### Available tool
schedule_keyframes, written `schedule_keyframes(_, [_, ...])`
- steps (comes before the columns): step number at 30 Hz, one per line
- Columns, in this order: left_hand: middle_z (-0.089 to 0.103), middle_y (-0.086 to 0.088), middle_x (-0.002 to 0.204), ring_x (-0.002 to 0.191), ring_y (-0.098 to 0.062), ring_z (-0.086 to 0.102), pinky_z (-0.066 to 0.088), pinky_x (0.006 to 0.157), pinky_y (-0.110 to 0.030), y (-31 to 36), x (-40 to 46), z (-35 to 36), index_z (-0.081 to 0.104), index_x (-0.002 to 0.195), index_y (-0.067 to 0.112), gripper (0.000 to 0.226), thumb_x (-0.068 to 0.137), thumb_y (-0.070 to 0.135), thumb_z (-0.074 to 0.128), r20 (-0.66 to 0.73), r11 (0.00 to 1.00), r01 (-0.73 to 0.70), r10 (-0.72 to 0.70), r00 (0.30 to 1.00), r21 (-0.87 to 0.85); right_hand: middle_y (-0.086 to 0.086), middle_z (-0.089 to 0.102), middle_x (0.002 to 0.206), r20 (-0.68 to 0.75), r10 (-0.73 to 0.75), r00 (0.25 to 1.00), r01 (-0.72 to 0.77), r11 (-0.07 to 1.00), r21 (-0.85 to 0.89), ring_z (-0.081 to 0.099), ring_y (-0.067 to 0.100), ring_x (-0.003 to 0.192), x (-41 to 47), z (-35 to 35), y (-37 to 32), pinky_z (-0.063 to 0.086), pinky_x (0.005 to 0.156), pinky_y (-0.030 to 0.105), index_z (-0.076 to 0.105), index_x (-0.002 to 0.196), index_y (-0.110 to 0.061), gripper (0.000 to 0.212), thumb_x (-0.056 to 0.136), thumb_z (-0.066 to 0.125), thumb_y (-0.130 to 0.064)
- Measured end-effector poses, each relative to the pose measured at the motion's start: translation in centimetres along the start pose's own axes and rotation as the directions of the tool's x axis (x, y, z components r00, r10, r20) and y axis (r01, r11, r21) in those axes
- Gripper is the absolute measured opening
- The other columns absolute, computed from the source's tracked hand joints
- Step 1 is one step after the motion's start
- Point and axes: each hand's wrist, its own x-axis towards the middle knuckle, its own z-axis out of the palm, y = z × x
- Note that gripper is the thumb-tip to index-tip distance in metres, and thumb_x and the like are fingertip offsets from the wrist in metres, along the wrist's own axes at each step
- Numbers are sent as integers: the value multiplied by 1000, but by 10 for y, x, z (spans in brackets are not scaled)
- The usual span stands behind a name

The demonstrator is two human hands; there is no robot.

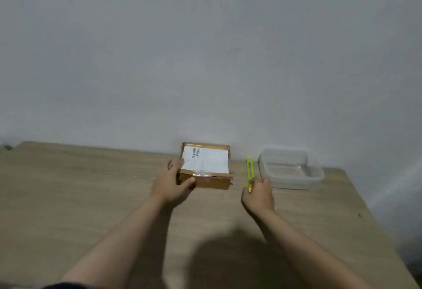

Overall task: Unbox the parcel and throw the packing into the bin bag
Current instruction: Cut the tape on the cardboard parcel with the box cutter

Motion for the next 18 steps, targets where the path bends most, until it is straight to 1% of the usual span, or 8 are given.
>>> schedule_keyframes(2, [33, -7, 148, 135, -22, 37, 38, 105, -34, -4, 10, 3, 37, 142, 29, 77, 75, 57, 63, 33, 995, 30, -27, 999, -95, 10, 47, 110, -114, 43, 993, -45, 999, -16, 50, 32, 107, 2, 7, -3, 47, 91, 42, 58, 105, -13, 27, 82, 57, -29])
schedule_keyframes(4, [43, -3, 142, 126, -21, 47, 40, 101, -29, -5, 14, 10, 39, 141, 29, 71, 79, 52, 65, 36, 987, 39, -34, 999, -158, 10, 49, 107, -183, 62, 981, -62, 998, 7, 50, 33, 105, 1, 13, -4, 44, 90, 42, 60, 102, -13, 24, 84, 57, -28])
schedule_keyframes(6, [50, -1, 139, 124, -20, 49, 41, 102, -33, -7, 15, 20, 40, 139, 29, 66, 81, 49, 66, -2, 973, 31, -32, 999, -228, 11, 53, 104, -223, 74, 972, -69, 997, 31, 50, 33, 103, 2, 18, -4, 43, 88, 42, 61, 100, -13, 20, 85, 58, -26])
schedule_keyframes(8, [51, 0, 138, 123, -19, 49, 42, 102, -37, -10, 16, 25, 41, 137, 29, 64, 81, 49, 66, -33, 962, 12, -22, 999, -272, 11, 56, 102, -248, 87, 965, -76, 996, 53, 51, 33, 102, 4, 19, -3, 44, 87, 42, 62, 97, -14, 17, 84, 60, -25])
schedule_keyframes(11, [52, 1, 135, 121, -19, 50, 44, 101, -42, -15, 17, 30, 43, 135, 30, 63, 80, 50, 66, -48, 948, 6, -22, 999, -319, 12, 57, 101, -219, 121, 968, -88, 984, 153, 53, 32, 99, 7, 20, -3, 46, 86, 40, 63, 95, -15, 18, 80, 66, -24])
schedule_keyframes(14, [52, -1, 135, 122, -18, 48, 43, 101, -41, -14, 17, 31, 44, 134, 27, 63, 80, 47, 68, -56, 945, 1, -21, 998, -326, 12, 60, 99, -134, 86, 987, -57, 977, 206, 57, 29, 94, 7, 18, -2, 48, 80, 34, 64, 99, -15, 27, 75, 72, -24])
schedule_keyframes(16, [51, -1, 135, 122, -19, 48, 43, 102, -41, -14, 17, 32, 44, 134, 27, 62, 80, 46, 69, -60, 942, -7, -15, 998, -336, 8, 63, 92, -90, 84, 992, -62, 971, 231, 59, 27, 87, 6, 14, -2, 44, 72, 28, 64, 96, -16, 28, 71, 76, -23])
schedule_keyframes(18, [50, -2, 136, 124, -19, 46, 42, 103, -40, -13, 17, 31, 44, 134, 26, 62, 80, 44, 69, -59, 939, -8, -13, 998, -343, 4, 61, 87, -41, 115, 992, -99, 953, 287, 57, 23, 81, 2, 9, -4, 39, 68, 24, 64, 92, -16, 27, 70, 78, -18])
